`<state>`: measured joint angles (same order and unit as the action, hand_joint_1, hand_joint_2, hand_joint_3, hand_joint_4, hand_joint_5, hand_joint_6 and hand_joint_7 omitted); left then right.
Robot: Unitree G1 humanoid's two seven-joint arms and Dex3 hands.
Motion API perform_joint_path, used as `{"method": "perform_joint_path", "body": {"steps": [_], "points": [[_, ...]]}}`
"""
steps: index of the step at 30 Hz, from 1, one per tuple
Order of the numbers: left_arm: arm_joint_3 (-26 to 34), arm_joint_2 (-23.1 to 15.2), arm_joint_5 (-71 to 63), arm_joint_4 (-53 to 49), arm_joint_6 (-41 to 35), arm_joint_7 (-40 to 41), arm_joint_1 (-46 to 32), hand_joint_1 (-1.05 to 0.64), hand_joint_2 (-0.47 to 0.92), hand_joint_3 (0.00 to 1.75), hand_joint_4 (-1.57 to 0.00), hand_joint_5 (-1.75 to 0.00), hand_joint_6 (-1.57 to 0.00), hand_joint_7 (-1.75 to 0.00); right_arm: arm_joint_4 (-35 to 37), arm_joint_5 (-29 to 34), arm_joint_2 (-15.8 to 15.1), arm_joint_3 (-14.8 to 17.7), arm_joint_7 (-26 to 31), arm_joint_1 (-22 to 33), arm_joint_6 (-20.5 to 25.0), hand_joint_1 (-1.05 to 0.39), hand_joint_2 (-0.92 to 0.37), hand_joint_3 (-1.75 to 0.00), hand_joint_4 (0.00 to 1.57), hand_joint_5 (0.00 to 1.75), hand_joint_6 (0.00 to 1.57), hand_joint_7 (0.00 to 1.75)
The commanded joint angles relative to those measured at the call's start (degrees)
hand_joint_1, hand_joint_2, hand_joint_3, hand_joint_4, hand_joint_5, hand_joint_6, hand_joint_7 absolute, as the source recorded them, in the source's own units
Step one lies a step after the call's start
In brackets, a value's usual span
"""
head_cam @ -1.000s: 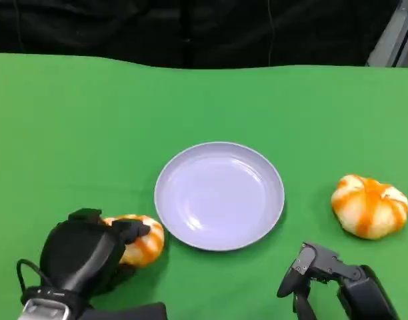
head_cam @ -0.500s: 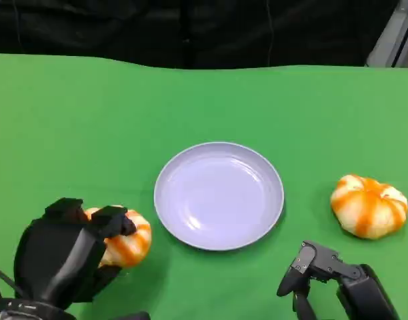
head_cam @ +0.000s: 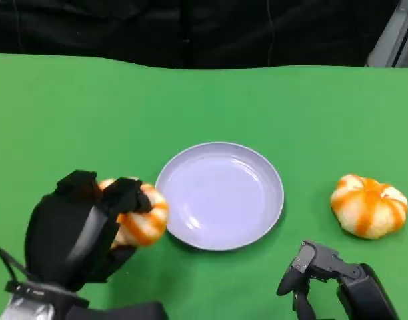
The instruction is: Grasp the bread from the table and place it into the plate.
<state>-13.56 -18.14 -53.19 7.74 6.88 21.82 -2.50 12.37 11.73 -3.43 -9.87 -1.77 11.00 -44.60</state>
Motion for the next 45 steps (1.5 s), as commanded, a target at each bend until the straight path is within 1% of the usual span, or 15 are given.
{"method": "perform_joint_path", "body": {"steps": [1, 5, 8, 16, 22, 25, 27, 29, 30, 32, 34, 35, 38, 41, 45], "points": [[-1.3, 1.4, -0.4, -3.0, -0.1, 0.8, 4.2, -0.09, 0.36, 1.26, -0.90, -1.75, -0.85, -1.45, -0.1, 0.0, -0.4, 0.2, 0.4, 0.1, -0.3, -0.41, -0.39, -1.48, 0.73, 1.75, 0.65, 1.58], [-2.4, 2.3, -0.4, -5.4, 0.0, 0.6, 6.5, -0.10, 0.36, 1.27, -0.90, -1.75, -0.85, -1.46, -0.3, 0.2, -0.4, 0.1, 0.4, 0.2, -0.1, -0.40, -0.39, -1.49, 0.73, 1.75, 0.65, 1.58], [-4.4, 3.7, -0.7, -9.2, -0.1, 0.3, 10.3, -0.14, 0.36, 1.22, -0.89, -1.75, -0.77, -1.60, -0.7, 0.0, -0.4, 0.0, 0.2, 0.5, 0.3, -0.41, -0.39, -1.49, 0.73, 1.75, 0.65, 1.58], [-7.3, 6.5, 0.9, -20.4, 1.1, 1.5, 18.5, -0.14, 0.40, 1.15, -0.89, -1.75, -0.71, -1.73, -0.2, -0.2, -0.6, 0.2, 0.2, 0.6, -0.9, -0.41, -0.39, -1.47, 0.73, 1.75, 0.65, 1.57], [-9.7, 8.7, 1.7, -30.1, 1.9, 3.5, 24.3, -0.15, 0.39, 1.16, -0.89, -1.75, -0.71, -1.72, -0.8, 0.0, -0.7, 0.2, 0.2, 1.0, -0.3, -0.41, -0.39, -1.47, 0.73, 1.75, 0.65, 1.57], [-10.4, 9.9, 2.5, -34.5, 2.4, 4.9, 26.6, -0.18, 0.41, 1.13, -0.88, -1.75, -0.75, -1.59, -0.3, -0.1, -0.7, 0.2, 0.2, 0.7, -0.9, -0.41, -0.39, -1.47, 0.73, 1.75, 0.65, 1.57], [-10.6, 10.5, 3.3, -36.3, 2.8, 5.0, 27.5, -0.20, 0.46, 1.08, -0.82, -1.71, -0.81, -1.33, -0.1, -0.1, -0.6, 0.1, 0.3, 0.7, -1.3, -0.41, -0.39, -1.46, 0.73, 1.75, 0.65, 1.57], [-11.0, 10.7, 3.6, -37.2, 2.5, 4.6, 28.2, -0.22, 0.52, 0.94, -0.76, -1.48, -0.82, -1.02, -0.1, 0.2, -0.6, 0.1, 0.5, 0.8, -1.3, -0.41, -0.40, -1.45, 0.72, 1.75, 0.65, 1.57], [-11.4, 10.8, 3.6, -37.5, 2.1, 4.2, 28.5, -0.22, 0.58, 0.80, -0.75, -1.28, -0.83, -0.82, -0.2, 0.4, -0.5, 0.1, 0.6, 0.8, -1.2, -0.41, -0.40, -1.45, 0.73, 1.75, 0.65, 1.58], [-12.1, 10.5, 3.5, -37.6, 1.1, 2.5, 28.9, -0.26, 0.70, 0.51, -0.67, -1.00, -0.82, -0.46, -0.4, 0.5, -0.5, 0.1, 0.6, 0.9, -1.1, -0.41, -0.41, -1.45, 0.73, 1.75, 0.65, 1.58], [-13.2, 10.1, 3.2, -36.5, -1.3, -2.1, 29.0, -0.36, 0.85, 0.21, -0.52, -0.63, -0.68, -0.16, -0.6, 0.6, -0.4, 0.1, 0.7, 1.0, -1.1, -0.42, -0.41, -1.44, 0.73, 1.75, 0.65, 1.58], [-13.7, 9.8, 3.1, -36.0, -2.2, -4.1, 29.0, -0.46, 0.89, 0.16, -0.38, -0.48, -0.55, -0.06, -0.7, 0.6, -0.4, 0.0, 0.7, 1.0, -0.9, -0.42, -0.41, -1.44, 0.73, 1.75, 0.65, 1.58], [-14.7, 9.2, 3.4, -34.3, -4.2, -8.9, 28.9, -0.64, 0.92, 0.16, -0.18, -0.34, -0.35, -0.01, -1.0, 0.8, -0.4, 0.1, 0.6, 1.2, -0.5, -0.42, -0.41, -1.44, 0.73, 1.75, 0.65, 1.58], [-15.1, 8.8, 4.0, -32.0, -6.3, -14.1, 28.4, -0.78, 0.92, 0.23, -0.04, -0.31, -0.21, 0.00, -1.2, 0.8, -0.5, 0.2, 0.6, 1.3, -0.4, -0.42, -0.41, -1.44, 0.73, 1.75, 0.65, 1.58], [-15.2, 8.3, 4.6, -29.5, -8.0, -17.9, 27.7, -0.86, 0.92, 0.27, 0.00, -0.18, -0.13, 0.00, -0.9, 0.4, -0.5, 0.1, 0.4, 1.2, -0.6, -0.42, -0.41, -1.45, 0.72, 1.75, 0.65, 1.58]]}}
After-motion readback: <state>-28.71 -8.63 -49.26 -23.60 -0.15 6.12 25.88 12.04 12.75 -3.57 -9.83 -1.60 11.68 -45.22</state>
